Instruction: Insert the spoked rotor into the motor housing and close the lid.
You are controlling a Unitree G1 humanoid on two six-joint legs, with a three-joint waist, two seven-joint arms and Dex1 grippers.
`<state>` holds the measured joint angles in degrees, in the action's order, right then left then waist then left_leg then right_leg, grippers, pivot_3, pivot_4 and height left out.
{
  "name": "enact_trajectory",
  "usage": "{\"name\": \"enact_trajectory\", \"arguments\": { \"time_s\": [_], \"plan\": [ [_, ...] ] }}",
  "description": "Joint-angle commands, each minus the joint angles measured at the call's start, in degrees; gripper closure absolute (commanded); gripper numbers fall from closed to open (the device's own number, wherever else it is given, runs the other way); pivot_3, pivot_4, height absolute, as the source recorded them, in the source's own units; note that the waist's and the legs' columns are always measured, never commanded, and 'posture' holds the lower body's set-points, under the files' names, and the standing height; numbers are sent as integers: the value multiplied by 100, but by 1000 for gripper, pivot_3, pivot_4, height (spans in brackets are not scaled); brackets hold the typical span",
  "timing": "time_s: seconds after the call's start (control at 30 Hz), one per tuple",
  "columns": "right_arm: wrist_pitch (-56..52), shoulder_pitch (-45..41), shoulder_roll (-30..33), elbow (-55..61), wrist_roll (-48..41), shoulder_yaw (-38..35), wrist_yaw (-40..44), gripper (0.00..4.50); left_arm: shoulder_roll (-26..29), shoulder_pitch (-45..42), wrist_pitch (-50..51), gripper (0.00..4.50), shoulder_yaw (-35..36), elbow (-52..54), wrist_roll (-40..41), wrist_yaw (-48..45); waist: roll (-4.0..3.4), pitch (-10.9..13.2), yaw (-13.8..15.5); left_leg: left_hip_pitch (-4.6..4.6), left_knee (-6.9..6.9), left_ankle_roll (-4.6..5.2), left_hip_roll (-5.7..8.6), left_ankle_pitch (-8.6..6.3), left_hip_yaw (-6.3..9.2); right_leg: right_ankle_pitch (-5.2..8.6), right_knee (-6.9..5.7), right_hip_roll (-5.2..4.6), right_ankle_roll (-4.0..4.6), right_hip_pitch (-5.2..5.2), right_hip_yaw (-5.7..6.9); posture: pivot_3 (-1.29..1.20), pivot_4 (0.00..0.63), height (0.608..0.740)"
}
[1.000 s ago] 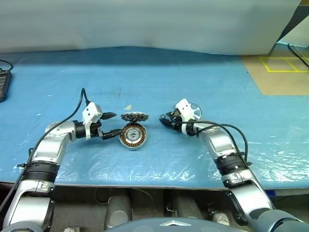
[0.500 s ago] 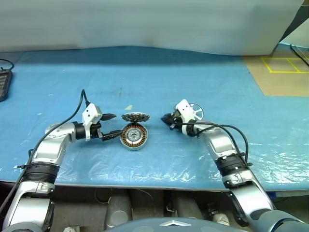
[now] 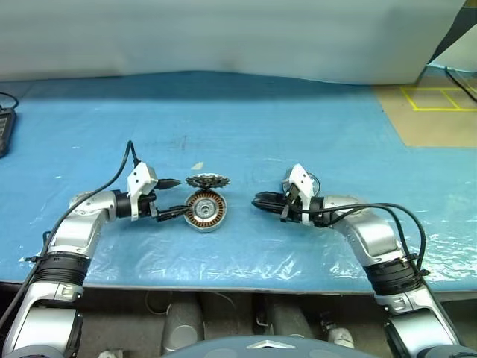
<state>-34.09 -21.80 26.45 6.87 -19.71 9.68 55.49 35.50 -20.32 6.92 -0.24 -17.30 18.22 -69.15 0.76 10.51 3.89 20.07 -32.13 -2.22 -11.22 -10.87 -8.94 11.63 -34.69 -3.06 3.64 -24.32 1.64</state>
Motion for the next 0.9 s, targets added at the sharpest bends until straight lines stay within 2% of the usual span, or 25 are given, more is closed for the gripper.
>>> {"name": "enact_trajectory", "arguments": {
  "time_s": [0.03, 0.4, 0.9],
  "plan": [
    [-149, -362, -139, 279, -232, 119, 81, 3934, -9, 62, -154, 0, 102, 231, 119, -77, 0, 0, 4, 2, -1, 0, 2, 0, 0, 0, 0, -2, 0, 0, 0, 0, 150, 740],
    [-61, -999, -809, -372, 38, 769, 24, 3934, 11, 604, -379, 0, 160, 616, 281, -242, 0, 0, 6, 14, 3, -5, 6, 2, -3, -16, 4, -5, 29, -7, 0, 0, 150, 740],
    [372, -1348, -1340, -1285, 463, 1153, -35, 3934, 40, 918, -1147, 0, 292, 648, 261, -302, 0, 0, 1, 12, 3, -7, 5, 3, -5, -16, 2, -5, 29, -8, -1, 0, 150, 740]
  ]
}}
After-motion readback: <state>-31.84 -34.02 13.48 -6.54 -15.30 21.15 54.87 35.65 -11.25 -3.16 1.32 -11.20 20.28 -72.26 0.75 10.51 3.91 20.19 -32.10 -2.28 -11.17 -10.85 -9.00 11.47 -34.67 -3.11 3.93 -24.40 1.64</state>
